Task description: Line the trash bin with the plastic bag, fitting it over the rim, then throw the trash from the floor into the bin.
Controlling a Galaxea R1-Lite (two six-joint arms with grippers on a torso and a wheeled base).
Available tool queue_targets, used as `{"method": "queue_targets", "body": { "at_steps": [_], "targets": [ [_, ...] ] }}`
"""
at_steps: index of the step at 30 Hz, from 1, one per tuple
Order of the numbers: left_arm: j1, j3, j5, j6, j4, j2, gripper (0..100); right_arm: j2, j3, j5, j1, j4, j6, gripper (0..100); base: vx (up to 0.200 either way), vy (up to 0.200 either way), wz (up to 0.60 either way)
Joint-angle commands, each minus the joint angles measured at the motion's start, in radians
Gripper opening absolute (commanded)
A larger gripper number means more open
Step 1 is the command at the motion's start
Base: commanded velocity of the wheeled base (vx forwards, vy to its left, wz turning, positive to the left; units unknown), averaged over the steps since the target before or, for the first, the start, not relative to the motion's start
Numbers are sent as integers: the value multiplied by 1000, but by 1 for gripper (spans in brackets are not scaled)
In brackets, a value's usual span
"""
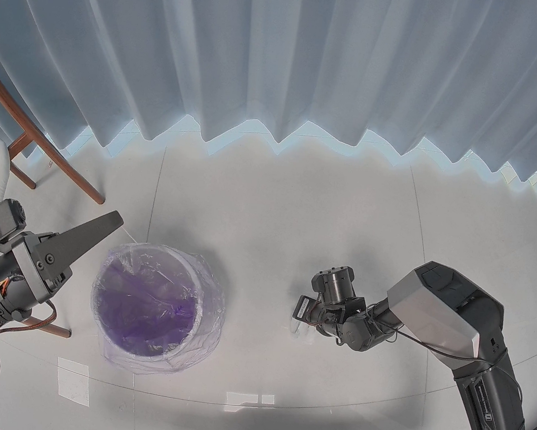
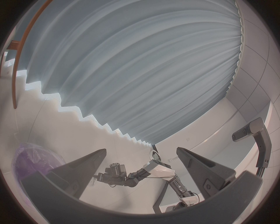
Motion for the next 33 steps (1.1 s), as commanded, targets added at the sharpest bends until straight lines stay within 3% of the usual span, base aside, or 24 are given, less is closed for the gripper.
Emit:
{"method": "queue_targets", "body": {
  "at_steps": [1, 10, 18, 19, 25, 33],
  "targets": [
    [1, 0, 0, 0, -1, 2, 100, -3, 10, -2, 2, -1, 3, 0, 0, 0, 0],
    [1, 0, 3, 0, -1, 2, 100, -150, 130, -8, 11, -11, 47, 0, 0, 0, 0],
    [1, 0, 6, 1, -1, 2, 100, -182, 242, -14, 31, -40, 35, 0, 0, 0, 0],
    [1, 0, 7, 1, -2, 2, 100, -181, 247, -19, 45, -42, 35, 100, 0, 0, 0],
    [1, -6, 14, -3, -1, -4, 100, -152, 213, -40, 71, -99, 41, 100, 0, 0, 0],
    [-1, 0, 14, -15, -1, -17, 100, -104, 133, -39, 69, -25, 38, 100, -200, 0, 0]
  ]
}}
